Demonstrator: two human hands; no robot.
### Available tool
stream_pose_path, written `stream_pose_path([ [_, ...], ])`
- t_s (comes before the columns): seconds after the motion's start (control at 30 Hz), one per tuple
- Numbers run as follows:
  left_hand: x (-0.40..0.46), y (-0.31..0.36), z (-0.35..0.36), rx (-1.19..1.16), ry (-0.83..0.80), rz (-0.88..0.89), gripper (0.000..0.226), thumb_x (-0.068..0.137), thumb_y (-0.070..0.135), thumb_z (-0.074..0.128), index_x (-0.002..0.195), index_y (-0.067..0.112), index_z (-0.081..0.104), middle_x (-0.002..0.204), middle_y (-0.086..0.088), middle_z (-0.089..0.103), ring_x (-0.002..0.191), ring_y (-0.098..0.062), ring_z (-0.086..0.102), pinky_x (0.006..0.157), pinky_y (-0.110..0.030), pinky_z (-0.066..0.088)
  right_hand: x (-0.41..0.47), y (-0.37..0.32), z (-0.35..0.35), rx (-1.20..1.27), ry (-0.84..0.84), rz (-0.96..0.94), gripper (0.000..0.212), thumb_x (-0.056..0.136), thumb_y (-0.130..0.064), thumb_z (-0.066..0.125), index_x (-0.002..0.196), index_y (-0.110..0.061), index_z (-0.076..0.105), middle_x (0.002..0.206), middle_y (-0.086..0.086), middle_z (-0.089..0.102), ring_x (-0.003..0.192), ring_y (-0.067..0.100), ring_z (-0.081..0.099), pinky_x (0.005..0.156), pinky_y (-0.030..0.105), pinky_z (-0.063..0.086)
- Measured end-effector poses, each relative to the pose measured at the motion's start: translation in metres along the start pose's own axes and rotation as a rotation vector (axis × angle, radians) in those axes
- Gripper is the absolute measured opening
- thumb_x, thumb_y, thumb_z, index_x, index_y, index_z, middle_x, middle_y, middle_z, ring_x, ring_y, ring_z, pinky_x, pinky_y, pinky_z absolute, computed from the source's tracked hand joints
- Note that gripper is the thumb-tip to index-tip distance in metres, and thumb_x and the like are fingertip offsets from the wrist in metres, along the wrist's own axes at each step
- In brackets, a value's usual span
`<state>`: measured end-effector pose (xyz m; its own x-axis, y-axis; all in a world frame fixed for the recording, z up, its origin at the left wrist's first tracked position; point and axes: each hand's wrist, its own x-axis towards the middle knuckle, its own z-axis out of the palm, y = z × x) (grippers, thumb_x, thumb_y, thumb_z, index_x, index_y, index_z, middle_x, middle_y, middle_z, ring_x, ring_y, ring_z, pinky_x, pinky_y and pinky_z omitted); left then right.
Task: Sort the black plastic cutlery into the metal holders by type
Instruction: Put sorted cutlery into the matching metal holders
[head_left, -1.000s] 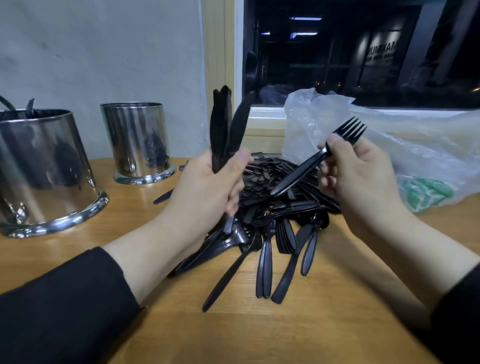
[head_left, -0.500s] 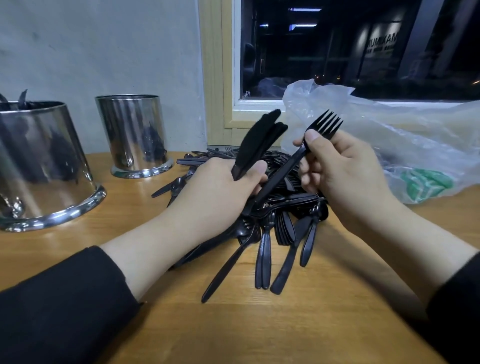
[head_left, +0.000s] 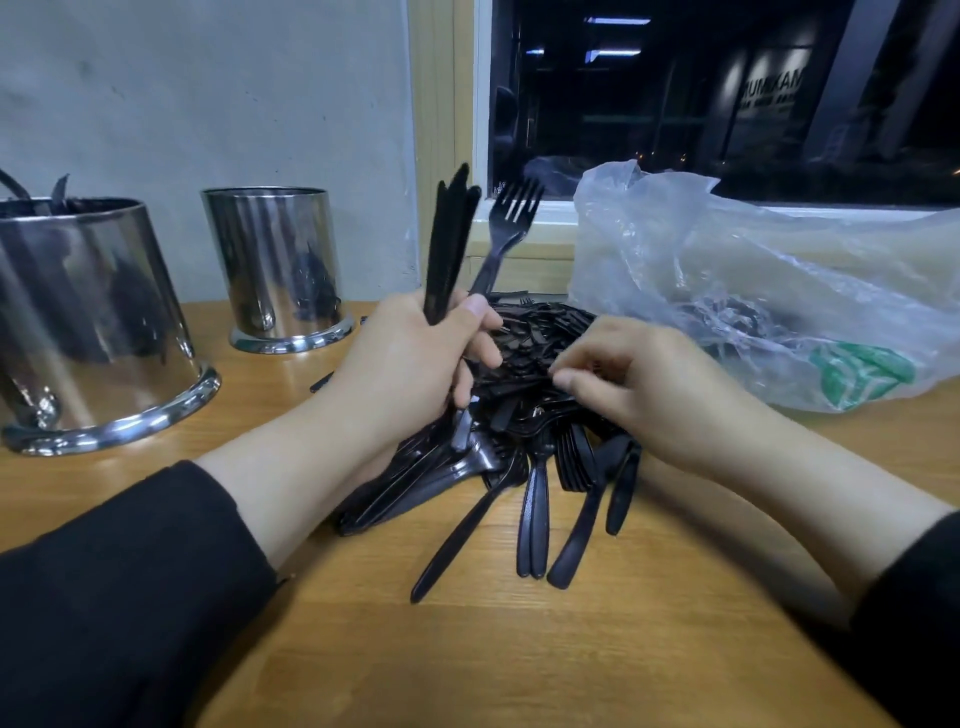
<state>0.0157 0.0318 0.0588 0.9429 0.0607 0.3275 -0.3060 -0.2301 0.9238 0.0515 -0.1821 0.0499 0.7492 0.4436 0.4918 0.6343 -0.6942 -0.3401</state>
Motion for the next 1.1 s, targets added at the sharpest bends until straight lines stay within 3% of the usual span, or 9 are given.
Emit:
stream_pose_path([
  [0.1, 0.0, -0.003, 0.0, -0.031, 0.028, -0.017, 0.025, 0.108, 0.024, 0.049, 0.101, 0.013, 0.07, 0.069, 0.0, 0.066, 0.045, -0.013, 0.042, 0.037, -0.018, 0.031, 0.002, 0.001, 0.011, -0.197, -0.186, -0.057, 0.02, 0.093, -0.033, 0.069, 0.112, -0.029, 0.074, 0.097, -0.01, 0.051, 0.088, 0.011, 0.056, 0.082, 0.034, 0.048],
  [0.2, -0.001, -0.004, 0.002, -0.04, 0.021, -0.019, 0.024, 0.108, 0.024, 0.049, 0.102, 0.013, 0.07, 0.072, -0.003, 0.066, 0.045, -0.012, 0.041, 0.037, -0.017, 0.03, 0.004, -0.002, 0.018, -0.289, -0.217, -0.067, 0.027, 0.091, -0.031, 0.067, 0.117, -0.029, 0.072, 0.099, -0.005, 0.047, 0.094, 0.018, 0.053, 0.086, 0.039, 0.048],
  [0.43, -0.002, -0.004, 0.004, -0.048, 0.008, -0.016, 0.024, 0.108, 0.025, 0.049, 0.104, 0.014, 0.07, 0.073, -0.002, 0.066, 0.045, -0.01, 0.041, 0.037, -0.016, 0.031, 0.001, -0.007, 0.015, -0.395, -0.226, -0.053, 0.025, 0.091, -0.025, 0.062, 0.114, -0.031, 0.071, 0.1, -0.002, 0.048, 0.102, 0.022, 0.05, 0.088, 0.039, 0.046],
  [0.63, -0.001, -0.002, 0.003, -0.083, 0.056, -0.013, 0.025, 0.108, 0.023, 0.048, 0.105, 0.011, 0.069, 0.069, 0.0, 0.065, 0.045, -0.01, 0.041, 0.037, -0.017, 0.031, 0.004, -0.002, 0.008, -0.363, -0.113, -0.121, 0.02, 0.086, -0.017, 0.066, 0.101, -0.028, 0.076, 0.095, -0.001, 0.053, 0.091, 0.025, 0.049, 0.08, 0.044, 0.047],
  [0.77, 0.0, -0.001, 0.0, -0.097, 0.087, -0.01, 0.026, 0.109, 0.023, 0.047, 0.106, 0.011, 0.069, 0.071, 0.0, 0.065, 0.046, -0.011, 0.041, 0.039, -0.017, 0.032, 0.004, 0.004, 0.0, -0.379, -0.102, -0.201, 0.018, 0.085, -0.02, 0.069, 0.098, -0.03, 0.076, 0.097, -0.005, 0.053, 0.087, 0.018, 0.041, 0.078, 0.04, 0.04],
  [0.87, 0.001, -0.001, -0.001, -0.107, 0.112, -0.004, 0.027, 0.109, 0.024, 0.047, 0.107, 0.01, 0.069, 0.071, 0.0, 0.065, 0.046, -0.011, 0.042, 0.039, -0.017, 0.033, 0.006, 0.005, -0.009, -0.39, -0.064, -0.216, 0.018, 0.086, -0.03, 0.062, 0.097, -0.029, 0.076, 0.097, -0.008, 0.057, 0.09, 0.019, 0.048, 0.078, 0.04, 0.036],
  [0.97, 0.001, -0.002, -0.001, -0.099, 0.125, 0.01, 0.026, 0.109, 0.025, 0.047, 0.106, 0.011, 0.069, 0.071, 0.0, 0.066, 0.046, -0.011, 0.044, 0.039, -0.016, 0.034, 0.002, 0.002, -0.017, -0.22, 0.026, -0.159, 0.012, 0.093, -0.031, 0.058, 0.098, -0.032, 0.069, 0.088, -0.018, 0.063, 0.083, 0.004, 0.056, 0.077, 0.029, 0.042],
  [1.03, 0.001, -0.003, -0.001, -0.098, 0.123, 0.015, 0.026, 0.109, 0.025, 0.047, 0.106, 0.014, 0.07, 0.071, 0.002, 0.066, 0.047, -0.012, 0.046, 0.04, -0.015, 0.035, 0.0, -0.002, -0.018, -0.003, 0.093, -0.061, 0.01, 0.097, -0.031, 0.056, 0.091, -0.039, 0.059, 0.071, -0.021, 0.062, 0.069, -0.002, 0.056, 0.064, 0.014, 0.038],
  [1.1, 0.0, -0.003, 0.0, -0.068, 0.112, 0.023, 0.026, 0.109, 0.026, 0.048, 0.106, 0.016, 0.071, 0.07, 0.004, 0.066, 0.048, -0.011, 0.047, 0.041, -0.012, 0.035, -0.001, -0.008, -0.015, 0.15, 0.136, -0.006, 0.019, 0.101, -0.029, 0.053, 0.086, -0.041, 0.058, 0.064, -0.018, 0.059, 0.06, 0.001, 0.052, 0.057, 0.013, 0.036],
])
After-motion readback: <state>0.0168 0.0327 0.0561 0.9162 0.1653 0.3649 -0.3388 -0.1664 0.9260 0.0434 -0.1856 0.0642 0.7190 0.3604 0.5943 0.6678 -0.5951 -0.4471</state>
